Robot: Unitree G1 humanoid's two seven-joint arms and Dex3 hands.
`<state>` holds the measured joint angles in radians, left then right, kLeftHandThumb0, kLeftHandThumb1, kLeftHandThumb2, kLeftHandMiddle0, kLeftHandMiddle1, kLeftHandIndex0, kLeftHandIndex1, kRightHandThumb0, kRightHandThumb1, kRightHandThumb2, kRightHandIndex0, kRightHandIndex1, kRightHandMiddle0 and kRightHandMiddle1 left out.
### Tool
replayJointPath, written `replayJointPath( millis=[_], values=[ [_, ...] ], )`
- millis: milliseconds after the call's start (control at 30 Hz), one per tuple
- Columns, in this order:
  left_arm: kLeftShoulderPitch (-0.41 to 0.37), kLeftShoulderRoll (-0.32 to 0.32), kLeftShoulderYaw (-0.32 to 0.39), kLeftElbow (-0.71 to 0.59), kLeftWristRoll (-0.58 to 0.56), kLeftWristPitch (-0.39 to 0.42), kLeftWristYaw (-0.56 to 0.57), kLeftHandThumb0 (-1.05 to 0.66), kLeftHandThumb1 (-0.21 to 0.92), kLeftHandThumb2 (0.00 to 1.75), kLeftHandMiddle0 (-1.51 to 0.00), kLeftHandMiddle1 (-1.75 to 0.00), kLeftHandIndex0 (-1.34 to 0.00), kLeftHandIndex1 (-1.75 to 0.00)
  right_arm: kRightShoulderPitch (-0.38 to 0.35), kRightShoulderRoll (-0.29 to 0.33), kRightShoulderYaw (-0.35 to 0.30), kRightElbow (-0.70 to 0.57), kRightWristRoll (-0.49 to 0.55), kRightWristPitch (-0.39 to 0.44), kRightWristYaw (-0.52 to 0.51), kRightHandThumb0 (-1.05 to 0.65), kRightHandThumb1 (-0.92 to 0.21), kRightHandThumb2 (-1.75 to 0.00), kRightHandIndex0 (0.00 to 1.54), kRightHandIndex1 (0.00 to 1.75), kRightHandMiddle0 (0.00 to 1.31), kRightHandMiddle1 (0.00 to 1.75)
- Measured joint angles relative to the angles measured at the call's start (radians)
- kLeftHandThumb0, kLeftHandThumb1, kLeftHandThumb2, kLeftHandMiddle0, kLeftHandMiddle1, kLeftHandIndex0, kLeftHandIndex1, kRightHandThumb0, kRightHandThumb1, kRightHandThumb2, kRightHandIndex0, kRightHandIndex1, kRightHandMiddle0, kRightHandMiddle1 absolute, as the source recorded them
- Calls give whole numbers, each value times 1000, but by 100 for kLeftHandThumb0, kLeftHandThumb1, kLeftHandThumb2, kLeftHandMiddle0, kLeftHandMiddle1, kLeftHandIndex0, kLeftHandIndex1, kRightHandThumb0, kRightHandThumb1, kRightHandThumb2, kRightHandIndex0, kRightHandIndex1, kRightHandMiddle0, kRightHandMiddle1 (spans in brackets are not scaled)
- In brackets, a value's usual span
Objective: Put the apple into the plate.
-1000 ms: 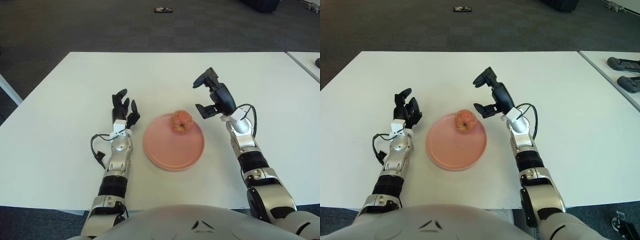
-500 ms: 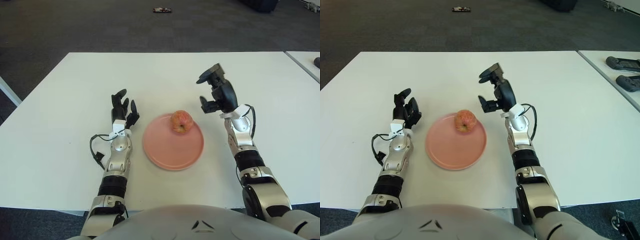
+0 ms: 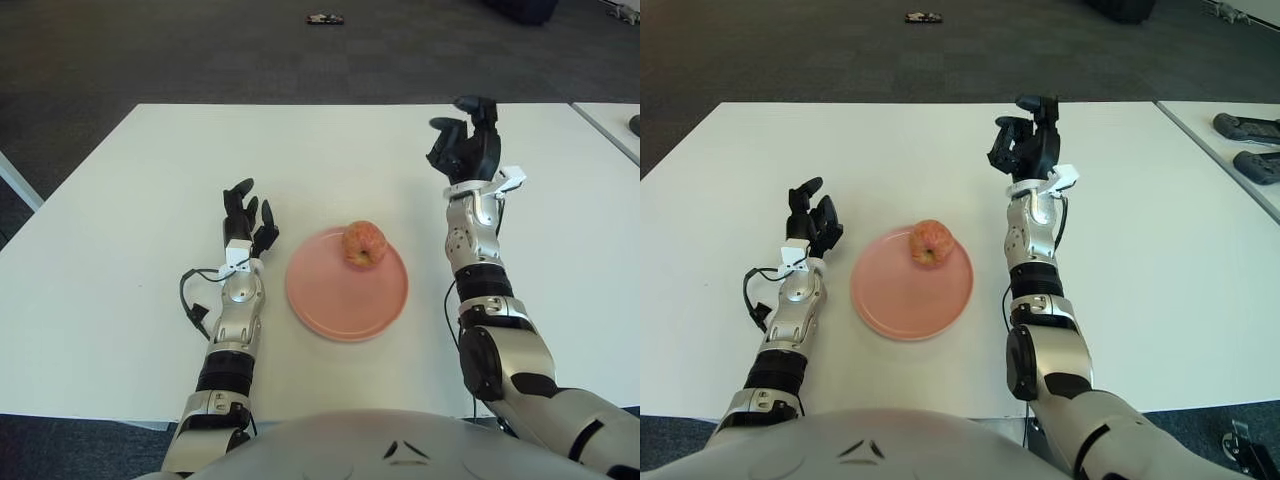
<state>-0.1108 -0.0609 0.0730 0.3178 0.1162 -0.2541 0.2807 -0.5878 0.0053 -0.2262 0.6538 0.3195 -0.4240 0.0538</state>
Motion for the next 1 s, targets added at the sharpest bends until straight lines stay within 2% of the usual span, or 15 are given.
replayJointPath(
  millis=[167, 400, 800, 1000],
  values=[
    [0, 1, 0, -2, 2, 0, 1, -68, 92, 74, -45, -9, 0, -103, 0, 7, -25, 52, -7, 37, -53, -5, -30, -129, 127, 175, 101, 175],
    [1, 3, 0, -6, 6, 0, 1, -68, 92, 73, -45, -9, 0, -102, 0, 11, -61, 55, -6, 42, -100, -5, -30, -128, 125, 175, 99, 175],
    [1, 3, -1, -13, 7, 0, 0, -68, 92, 72, -45, -9, 0, -102, 0, 27, -74, 81, -24, 34, -148, -5, -31, -128, 125, 175, 98, 175],
    [2, 3, -2, -18, 7, 0, 0, -68, 92, 74, -44, -9, 0, -102, -2, 28, -73, 104, -43, 55, -186, -5, -31, -128, 125, 175, 99, 175]
  ],
)
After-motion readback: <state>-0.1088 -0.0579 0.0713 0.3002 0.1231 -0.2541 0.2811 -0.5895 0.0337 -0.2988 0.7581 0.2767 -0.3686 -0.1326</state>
